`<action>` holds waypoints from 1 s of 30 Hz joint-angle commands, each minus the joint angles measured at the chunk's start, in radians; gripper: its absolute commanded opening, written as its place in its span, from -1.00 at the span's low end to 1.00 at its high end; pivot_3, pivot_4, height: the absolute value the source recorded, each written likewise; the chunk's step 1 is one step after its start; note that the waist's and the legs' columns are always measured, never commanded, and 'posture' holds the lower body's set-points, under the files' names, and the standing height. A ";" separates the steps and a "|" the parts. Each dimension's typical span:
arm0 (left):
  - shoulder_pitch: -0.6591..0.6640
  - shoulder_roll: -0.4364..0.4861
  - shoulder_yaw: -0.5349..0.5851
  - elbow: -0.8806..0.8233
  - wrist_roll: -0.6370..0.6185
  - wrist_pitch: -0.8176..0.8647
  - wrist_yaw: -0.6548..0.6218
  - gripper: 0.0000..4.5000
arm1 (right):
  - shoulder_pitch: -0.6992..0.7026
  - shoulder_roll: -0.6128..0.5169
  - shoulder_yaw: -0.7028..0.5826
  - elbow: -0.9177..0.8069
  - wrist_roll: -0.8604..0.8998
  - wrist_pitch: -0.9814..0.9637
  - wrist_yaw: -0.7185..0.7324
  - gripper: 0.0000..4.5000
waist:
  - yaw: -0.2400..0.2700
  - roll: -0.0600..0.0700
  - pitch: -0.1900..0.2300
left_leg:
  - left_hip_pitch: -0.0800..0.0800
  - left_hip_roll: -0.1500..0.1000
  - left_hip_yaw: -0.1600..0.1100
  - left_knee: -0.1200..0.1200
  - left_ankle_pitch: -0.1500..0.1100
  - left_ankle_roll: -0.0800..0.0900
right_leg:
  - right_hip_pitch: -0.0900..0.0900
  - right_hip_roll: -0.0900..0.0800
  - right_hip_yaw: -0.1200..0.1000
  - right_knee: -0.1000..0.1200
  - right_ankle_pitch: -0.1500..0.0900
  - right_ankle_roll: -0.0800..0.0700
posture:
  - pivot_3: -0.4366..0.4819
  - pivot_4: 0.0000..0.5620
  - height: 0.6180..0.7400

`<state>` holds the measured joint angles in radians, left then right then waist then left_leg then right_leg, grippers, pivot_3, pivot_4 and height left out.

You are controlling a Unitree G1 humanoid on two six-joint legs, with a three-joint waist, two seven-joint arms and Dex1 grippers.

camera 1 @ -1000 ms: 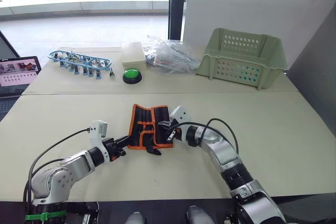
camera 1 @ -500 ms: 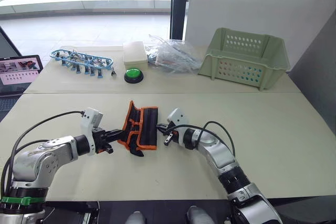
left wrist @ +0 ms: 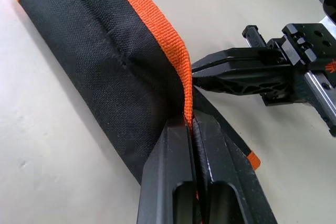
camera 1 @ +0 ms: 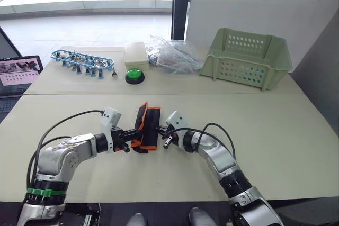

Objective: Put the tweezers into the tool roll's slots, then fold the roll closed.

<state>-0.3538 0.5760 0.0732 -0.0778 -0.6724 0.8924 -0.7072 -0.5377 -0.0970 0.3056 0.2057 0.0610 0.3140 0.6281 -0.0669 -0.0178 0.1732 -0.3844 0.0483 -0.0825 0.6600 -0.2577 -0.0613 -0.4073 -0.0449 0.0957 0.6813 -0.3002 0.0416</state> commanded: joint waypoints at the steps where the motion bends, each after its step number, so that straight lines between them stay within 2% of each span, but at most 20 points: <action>1: -0.024 -0.031 -0.020 -0.009 0.021 -0.014 0.019 -0.99 | -0.005 0.012 0.007 -0.024 0.001 0.004 0.002 -1.00 | -0.002 0.000 0.000 | 0.000 0.000 0.000 0.000 0.000 0.000 | 0.000 0.000 0.000 0.000 0.000 0.000 | -0.05 -0.47 0.56; 6: 0.002 -0.052 -0.113 0.032 0.125 -0.054 0.037 -0.99 | -0.005 0.006 0.002 -0.031 0.002 0.010 0.005 -1.00 | -0.002 0.000 0.000 | 0.001 0.000 0.000 0.000 0.000 0.000 | 0.000 0.000 0.000 0.001 0.000 0.000 | -0.05 -0.47 0.56; 11: 0.062 -0.043 -0.194 0.042 0.210 -0.092 0.035 -0.99 | -0.056 0.001 -0.073 -0.059 0.051 0.036 0.000 -1.00 | 0.001 0.000 0.000 | 0.005 0.000 0.000 0.000 0.000 0.000 | 0.005 0.000 0.000 0.000 0.000 0.000 | -0.05 -0.47 0.56; 16: 0.054 -0.061 -0.195 0.065 0.244 -0.093 0.060 -0.99 | -0.136 0.009 -0.129 -0.085 0.109 0.025 0.022 -1.00 | 0.002 0.002 -0.002 | 0.007 0.000 0.000 0.000 0.000 0.000 | 0.006 0.000 0.000 0.000 0.000 0.000 | -0.05 -0.47 0.56; 20: 0.047 -0.069 -0.194 0.067 0.249 -0.085 0.058 -0.99 | -0.176 0.020 -0.101 -0.093 0.118 -0.004 0.070 -1.00 | 0.003 0.002 -0.002 | 0.016 0.000 0.000 -0.001 0.000 0.001 | 0.016 0.000 0.000 -0.003 -0.001 0.001 | -0.05 -0.47 0.56; 22: 0.044 -0.072 -0.191 0.068 0.252 -0.081 0.056 -0.99 | -0.195 0.030 -0.078 -0.058 0.092 -0.011 0.062 -1.00 | 0.004 0.002 -0.002 | 0.016 0.000 0.000 -0.001 0.000 0.001 | 0.018 0.000 0.000 -0.003 -0.001 0.001 | -0.05 -0.47 0.56; 27: 0.043 -0.069 -0.186 0.062 0.251 -0.070 0.051 -0.99 | -0.278 0.034 0.026 0.176 -0.046 0.031 0.016 -1.00 | 0.003 0.003 -0.003 | 0.017 0.000 0.000 -0.001 0.000 0.001 | 0.018 0.000 0.000 -0.003 -0.001 0.001 | -0.05 -0.47 0.56; 30: 0.047 -0.066 -0.188 0.048 0.247 -0.061 0.046 -0.99 | -0.296 0.041 0.035 0.249 -0.060 0.049 0.024 -1.00 | 0.006 0.002 -0.003 | 0.016 0.000 0.000 -0.001 0.000 0.001 | 0.018 0.000 0.000 -0.003 -0.001 0.001 | -0.05 -0.47 0.56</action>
<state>-0.3456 0.5046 -0.0659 -0.0772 -0.4677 0.7716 -0.6789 -0.8159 -0.0594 0.3440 0.4526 0.0119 0.3626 0.6494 -0.0609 -0.0154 0.1706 -0.3683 0.0481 -0.0827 0.6590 -0.2581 -0.0607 -0.3897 -0.0452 0.0959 0.6783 -0.3009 0.0428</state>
